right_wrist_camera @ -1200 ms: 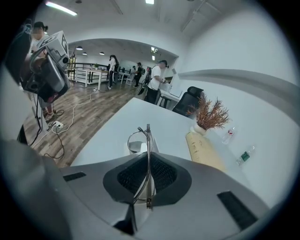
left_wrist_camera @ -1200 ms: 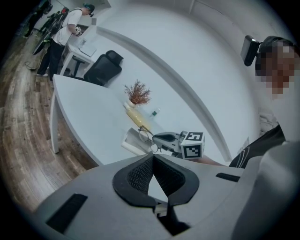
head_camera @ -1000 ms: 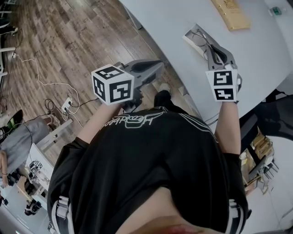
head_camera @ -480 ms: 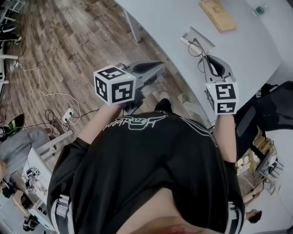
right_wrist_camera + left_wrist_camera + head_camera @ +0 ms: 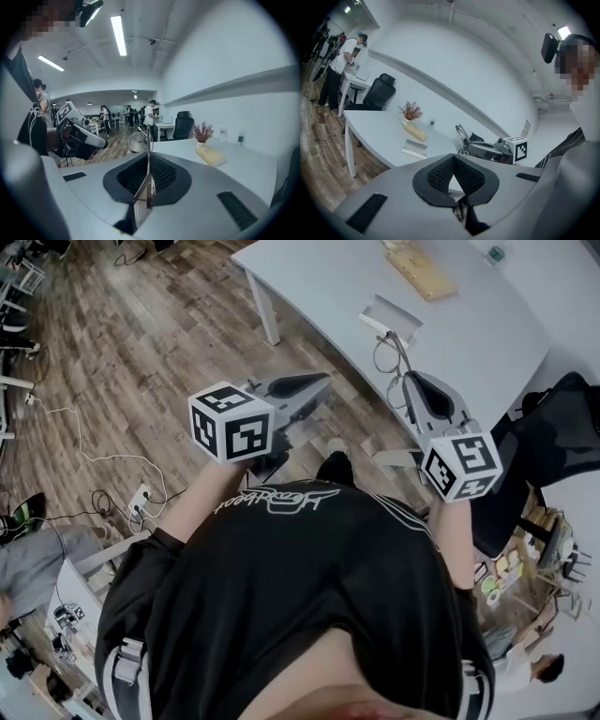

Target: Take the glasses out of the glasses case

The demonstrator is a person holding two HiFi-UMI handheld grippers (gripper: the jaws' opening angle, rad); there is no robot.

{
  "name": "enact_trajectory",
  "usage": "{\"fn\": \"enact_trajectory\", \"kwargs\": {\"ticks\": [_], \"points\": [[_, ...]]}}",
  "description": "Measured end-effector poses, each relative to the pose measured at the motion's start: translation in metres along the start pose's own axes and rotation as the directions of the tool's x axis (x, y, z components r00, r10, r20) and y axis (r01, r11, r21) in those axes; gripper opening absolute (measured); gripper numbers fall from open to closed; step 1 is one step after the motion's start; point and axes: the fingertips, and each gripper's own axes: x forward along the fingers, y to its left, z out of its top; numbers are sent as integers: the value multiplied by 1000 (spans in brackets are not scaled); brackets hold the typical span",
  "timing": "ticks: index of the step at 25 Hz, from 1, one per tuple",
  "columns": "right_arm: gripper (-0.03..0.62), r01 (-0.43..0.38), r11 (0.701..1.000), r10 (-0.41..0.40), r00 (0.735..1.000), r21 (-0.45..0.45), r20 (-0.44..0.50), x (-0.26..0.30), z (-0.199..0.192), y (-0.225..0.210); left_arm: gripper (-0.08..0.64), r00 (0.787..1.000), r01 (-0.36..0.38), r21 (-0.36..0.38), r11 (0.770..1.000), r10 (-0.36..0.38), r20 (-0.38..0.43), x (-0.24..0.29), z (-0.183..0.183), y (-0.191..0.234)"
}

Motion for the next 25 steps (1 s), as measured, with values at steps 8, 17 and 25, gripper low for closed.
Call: {"fn": "enact_trajectory", "kwargs": {"ticks": [8,17,25], "points": [[21,-62,984,47,995,168,87,-45,-9,60,6,999,51,24,998,-51,-11,-30,-21,-42],[21,-72,977,53,994,201,96,-73,-20,96,6,996,84,21,996,-84,-4,-53,-33,-67],[21,-91,962,66,992,258,106,-83,-28,105,8,995,98,24,995,-98,-8,-58,-40,-77]]}}
